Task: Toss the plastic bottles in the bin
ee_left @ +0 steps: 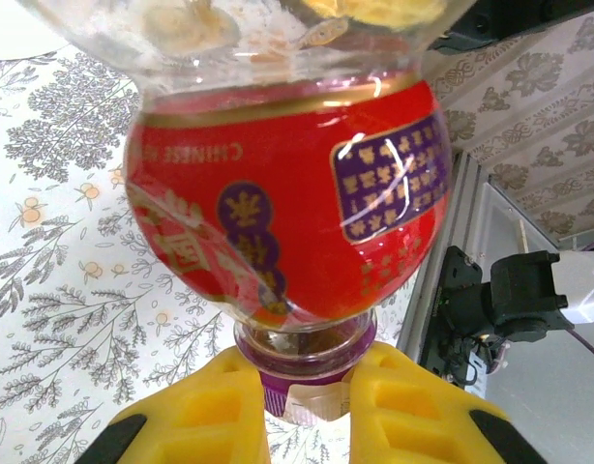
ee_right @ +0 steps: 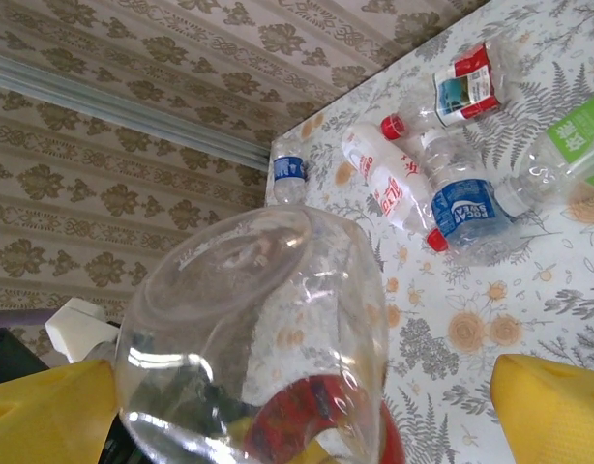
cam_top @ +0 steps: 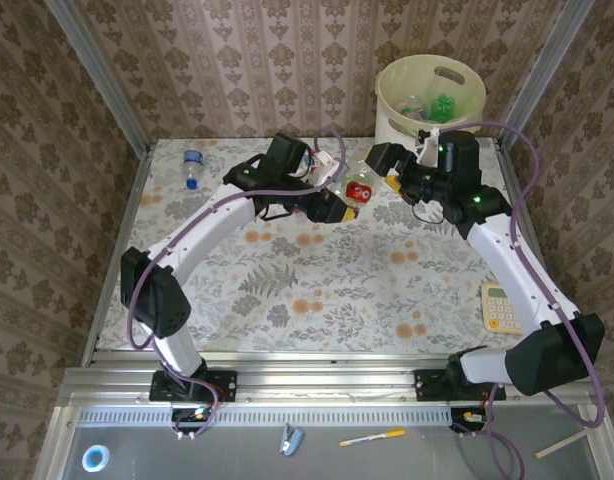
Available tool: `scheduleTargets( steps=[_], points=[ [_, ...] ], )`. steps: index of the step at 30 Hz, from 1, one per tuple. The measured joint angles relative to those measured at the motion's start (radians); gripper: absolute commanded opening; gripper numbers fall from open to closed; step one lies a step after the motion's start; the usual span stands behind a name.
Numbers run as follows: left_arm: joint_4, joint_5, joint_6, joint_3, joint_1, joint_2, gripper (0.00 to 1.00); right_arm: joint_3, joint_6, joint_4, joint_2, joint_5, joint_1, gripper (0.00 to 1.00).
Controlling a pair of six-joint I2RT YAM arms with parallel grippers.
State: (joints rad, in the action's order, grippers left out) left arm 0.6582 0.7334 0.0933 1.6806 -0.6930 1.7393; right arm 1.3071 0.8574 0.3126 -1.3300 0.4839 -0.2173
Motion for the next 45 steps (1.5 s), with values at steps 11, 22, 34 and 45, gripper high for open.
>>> scheduleTargets(
  steps=[11,22,34,45],
  points=[
    [0.015,0.000,-0.029,0.014,-0.014,0.010,0.02,0.022,-0.014,0.010,-0.050,-0.002,-0.035,0.96],
    [0.061,-0.036,-0.069,0.014,-0.014,0.013,0.04,0.031,-0.016,0.068,-0.051,-0.030,-0.039,0.70],
    [0.067,-0.106,-0.094,0.030,-0.011,0.014,0.91,0.005,-0.007,0.084,-0.045,-0.057,-0.038,0.58],
    [-0.147,-0.071,0.036,-0.038,0.154,-0.055,1.00,-0.210,0.087,0.069,0.063,-0.082,0.033,0.51]
  ],
)
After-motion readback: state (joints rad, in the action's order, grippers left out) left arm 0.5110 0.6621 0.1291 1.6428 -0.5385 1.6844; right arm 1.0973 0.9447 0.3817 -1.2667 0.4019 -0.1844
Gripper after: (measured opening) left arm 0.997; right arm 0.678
